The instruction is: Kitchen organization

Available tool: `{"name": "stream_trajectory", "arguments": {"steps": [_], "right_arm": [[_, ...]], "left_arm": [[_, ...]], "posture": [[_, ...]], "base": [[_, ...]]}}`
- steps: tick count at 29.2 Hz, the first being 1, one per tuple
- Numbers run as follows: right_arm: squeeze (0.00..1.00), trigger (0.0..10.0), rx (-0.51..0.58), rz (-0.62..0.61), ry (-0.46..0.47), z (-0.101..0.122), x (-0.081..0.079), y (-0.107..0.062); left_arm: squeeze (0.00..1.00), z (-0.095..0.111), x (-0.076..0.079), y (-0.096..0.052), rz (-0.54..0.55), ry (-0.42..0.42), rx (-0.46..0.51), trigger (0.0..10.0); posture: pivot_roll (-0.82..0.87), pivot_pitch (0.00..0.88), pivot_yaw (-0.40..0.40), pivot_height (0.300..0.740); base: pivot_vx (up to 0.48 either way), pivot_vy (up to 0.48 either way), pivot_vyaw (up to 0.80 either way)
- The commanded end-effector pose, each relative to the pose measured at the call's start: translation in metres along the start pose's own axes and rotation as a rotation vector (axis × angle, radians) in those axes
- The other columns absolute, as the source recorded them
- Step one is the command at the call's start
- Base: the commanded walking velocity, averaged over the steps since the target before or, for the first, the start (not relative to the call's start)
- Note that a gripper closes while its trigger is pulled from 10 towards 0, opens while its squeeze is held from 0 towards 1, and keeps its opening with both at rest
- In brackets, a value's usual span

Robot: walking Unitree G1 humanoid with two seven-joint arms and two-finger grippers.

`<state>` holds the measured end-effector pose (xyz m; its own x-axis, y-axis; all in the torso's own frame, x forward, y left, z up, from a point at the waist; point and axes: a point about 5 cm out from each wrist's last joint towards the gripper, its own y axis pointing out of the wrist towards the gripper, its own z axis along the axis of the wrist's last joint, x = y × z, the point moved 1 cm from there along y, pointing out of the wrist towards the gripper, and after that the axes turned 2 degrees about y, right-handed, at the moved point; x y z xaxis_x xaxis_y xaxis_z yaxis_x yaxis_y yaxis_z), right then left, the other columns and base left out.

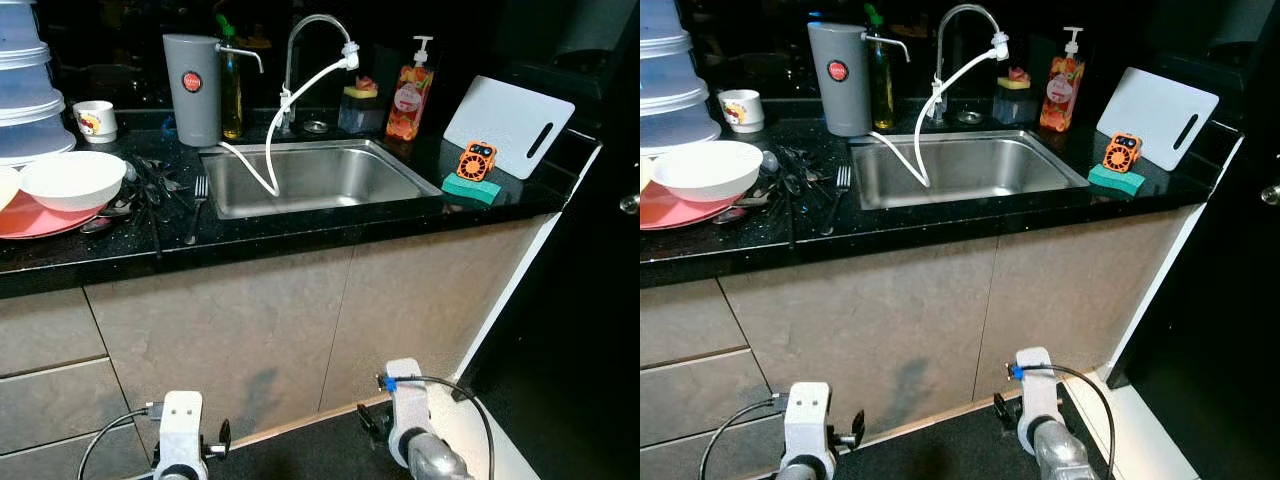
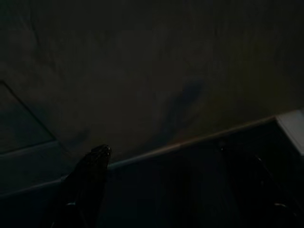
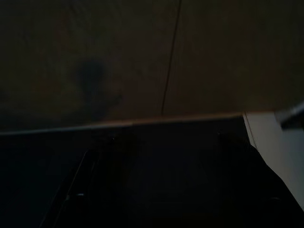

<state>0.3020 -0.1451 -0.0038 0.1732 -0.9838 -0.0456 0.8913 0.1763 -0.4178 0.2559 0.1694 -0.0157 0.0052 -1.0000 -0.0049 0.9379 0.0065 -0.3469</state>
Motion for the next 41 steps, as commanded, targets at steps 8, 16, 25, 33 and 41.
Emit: {"name": "stream_trajectory", "arguments": {"steps": [8,16,25,33,41], "right_arm": [[0.0,10.0,0.109,0.041,-0.008,0.029,0.012,0.002],[0.0,10.0,0.252,0.041,0.04,0.062,0.013,0.002],[0.0,10.0,0.287,0.189,0.032,0.074,-0.02,0.005],[0.0,10.0,0.378,0.22,0.107,0.097,-0.032,0.002],[0.0,10.0,0.458,0.258,0.065,0.123,-0.04,-0.001]], "left_arm": [[0.0,0.025,0.021,0.007,-0.026,-0.05,0.08,10.0],[0.0,0.051,0.008,0.002,0.042,-0.094,0.18,10.0],[0.0,0.068,-0.019,-0.01,0.094,0.047,0.257,10.0],[1.0,0.103,-0.025,-0.023,0.132,0.044,0.418,10.0],[0.0,0.135,-0.013,-0.012,0.075,0.009,0.485,10.0]], "posture": [[-0.04,0.0,-0.09,0.74],[-0.06,0.0,-0.08,0.74],[-0.01,0.0,-0.045,0.74],[-0.01,0.009,-0.022,0.74],[0.04,0.014,-0.044,0.74]], "base": [[0.0,0.0,0.0],[0.0,0.0,0.0],[0.0,0.0,0.0],[0.0,0.0,0.0],[0.0,0.0,0.0]]}}
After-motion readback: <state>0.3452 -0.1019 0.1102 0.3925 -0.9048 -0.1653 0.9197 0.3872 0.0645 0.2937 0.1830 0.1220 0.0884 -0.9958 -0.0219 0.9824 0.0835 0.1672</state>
